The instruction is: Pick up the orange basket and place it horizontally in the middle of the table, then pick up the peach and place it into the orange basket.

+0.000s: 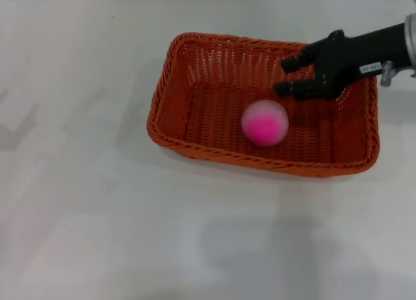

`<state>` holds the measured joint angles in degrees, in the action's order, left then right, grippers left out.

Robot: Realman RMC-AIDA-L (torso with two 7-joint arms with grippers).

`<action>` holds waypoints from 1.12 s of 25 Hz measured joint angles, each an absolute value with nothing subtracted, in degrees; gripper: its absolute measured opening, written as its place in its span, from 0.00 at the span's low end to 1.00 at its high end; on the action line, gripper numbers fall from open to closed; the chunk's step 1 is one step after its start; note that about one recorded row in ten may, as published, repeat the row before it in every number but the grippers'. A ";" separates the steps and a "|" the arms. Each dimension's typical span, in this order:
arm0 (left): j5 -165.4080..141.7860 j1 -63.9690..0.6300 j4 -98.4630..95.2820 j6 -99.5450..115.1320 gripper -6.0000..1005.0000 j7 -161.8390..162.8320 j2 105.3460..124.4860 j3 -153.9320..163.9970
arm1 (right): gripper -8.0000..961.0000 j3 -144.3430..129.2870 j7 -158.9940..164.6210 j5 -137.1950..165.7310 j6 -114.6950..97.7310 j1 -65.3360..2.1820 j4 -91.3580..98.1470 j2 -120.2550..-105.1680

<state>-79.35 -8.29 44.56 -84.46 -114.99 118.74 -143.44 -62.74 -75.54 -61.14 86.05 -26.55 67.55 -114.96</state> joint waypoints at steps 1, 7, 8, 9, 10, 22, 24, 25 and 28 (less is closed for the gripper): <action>-79.34 -8.34 44.55 -84.37 0.74 -115.01 118.74 -143.44 | 0.47 -60.37 -76.11 -62.12 87.21 -26.10 68.56 -114.93; -79.20 -8.28 44.56 -84.06 0.74 -115.91 118.75 -144.74 | 0.52 -51.33 -78.13 -65.33 89.47 -23.63 71.32 -114.84; -79.16 -8.23 44.55 -84.02 0.74 -116.23 118.75 -145.51 | 0.52 -49.44 -78.77 -66.08 89.63 -23.06 71.36 -114.78; -79.15 -8.20 44.54 -84.01 0.74 -116.52 118.77 -146.27 | 0.52 -47.48 -79.54 -66.89 89.79 -22.35 71.32 -114.76; -79.15 -8.16 44.53 -84.00 0.74 -116.86 118.80 -147.00 | 0.52 -45.19 -80.65 -68.02 90.02 -21.49 71.12 -114.74; -73.54 -7.51 41.61 -80.32 0.74 -122.20 118.77 -150.85 | 0.53 -27.41 -101.27 -86.64 90.59 -11.14 52.04 -114.78; -73.30 -7.48 41.39 -79.45 0.74 -123.01 118.81 -152.07 | 0.53 -22.78 -108.03 -87.96 92.01 -10.95 45.87 -114.77; -73.09 -7.49 41.10 -79.22 0.74 -123.63 118.81 -152.25 | 0.53 -20.31 -112.64 -88.66 92.91 -10.81 41.95 -114.80; -71.64 -7.73 39.26 -78.71 0.74 -126.31 118.76 -152.43 | 0.53 -13.71 -125.43 -91.40 94.47 -10.58 30.08 -114.79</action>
